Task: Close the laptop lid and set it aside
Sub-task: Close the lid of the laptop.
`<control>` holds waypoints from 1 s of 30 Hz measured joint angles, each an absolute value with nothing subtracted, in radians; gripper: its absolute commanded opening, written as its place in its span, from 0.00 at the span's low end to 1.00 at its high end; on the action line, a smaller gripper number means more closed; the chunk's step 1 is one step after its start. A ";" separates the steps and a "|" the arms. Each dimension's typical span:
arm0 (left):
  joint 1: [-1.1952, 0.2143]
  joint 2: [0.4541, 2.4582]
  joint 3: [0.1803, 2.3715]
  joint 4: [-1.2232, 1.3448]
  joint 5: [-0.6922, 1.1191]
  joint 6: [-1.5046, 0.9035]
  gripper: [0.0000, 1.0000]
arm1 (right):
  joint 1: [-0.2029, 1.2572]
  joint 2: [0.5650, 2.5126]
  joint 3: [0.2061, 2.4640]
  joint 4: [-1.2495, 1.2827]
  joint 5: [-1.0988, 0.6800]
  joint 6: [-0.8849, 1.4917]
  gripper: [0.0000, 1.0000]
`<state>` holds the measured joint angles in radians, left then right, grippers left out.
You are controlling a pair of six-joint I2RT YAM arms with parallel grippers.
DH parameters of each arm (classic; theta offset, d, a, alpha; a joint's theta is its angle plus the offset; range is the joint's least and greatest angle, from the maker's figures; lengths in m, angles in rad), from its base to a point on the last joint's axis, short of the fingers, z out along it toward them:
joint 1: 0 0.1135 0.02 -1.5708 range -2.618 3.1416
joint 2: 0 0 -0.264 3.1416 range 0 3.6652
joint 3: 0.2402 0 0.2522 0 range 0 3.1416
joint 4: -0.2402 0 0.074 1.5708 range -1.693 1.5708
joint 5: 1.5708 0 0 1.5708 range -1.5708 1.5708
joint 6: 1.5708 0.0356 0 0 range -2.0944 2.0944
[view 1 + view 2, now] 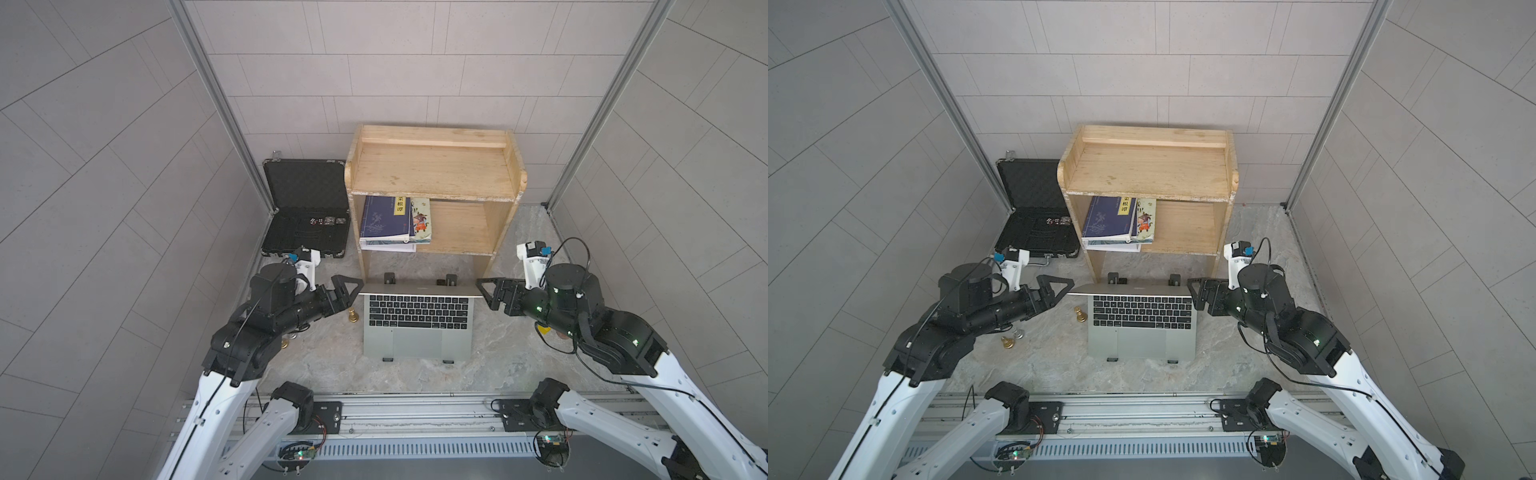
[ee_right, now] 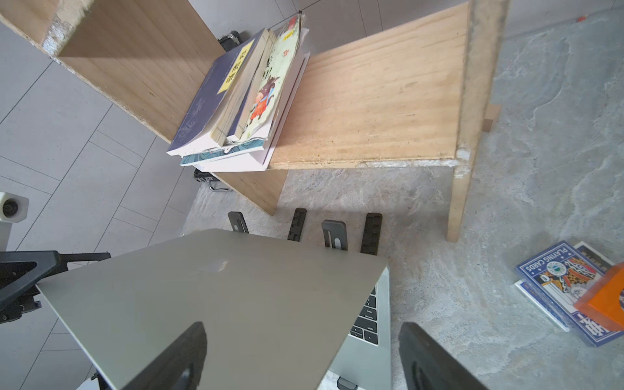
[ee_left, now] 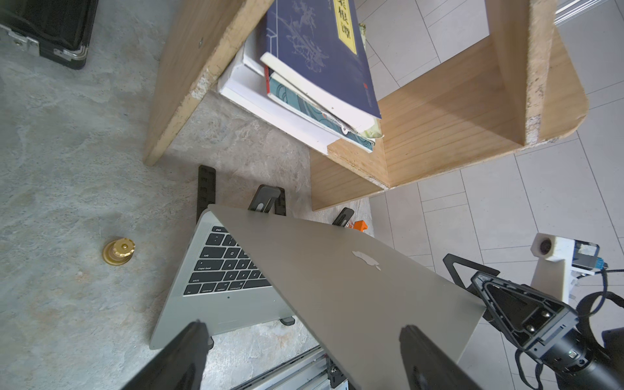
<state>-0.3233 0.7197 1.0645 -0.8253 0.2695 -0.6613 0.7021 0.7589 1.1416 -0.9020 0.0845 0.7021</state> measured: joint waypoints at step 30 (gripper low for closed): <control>-0.327 0.545 0.904 -0.943 0.272 -0.689 0.89 | 0.770 0.654 0.962 -0.936 0.091 0.766 0.92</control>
<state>-0.3275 0.5446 0.9035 -0.9432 0.2722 -0.6891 0.7700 0.6544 0.9619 -0.9363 0.0910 0.7662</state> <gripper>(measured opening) 0.890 0.922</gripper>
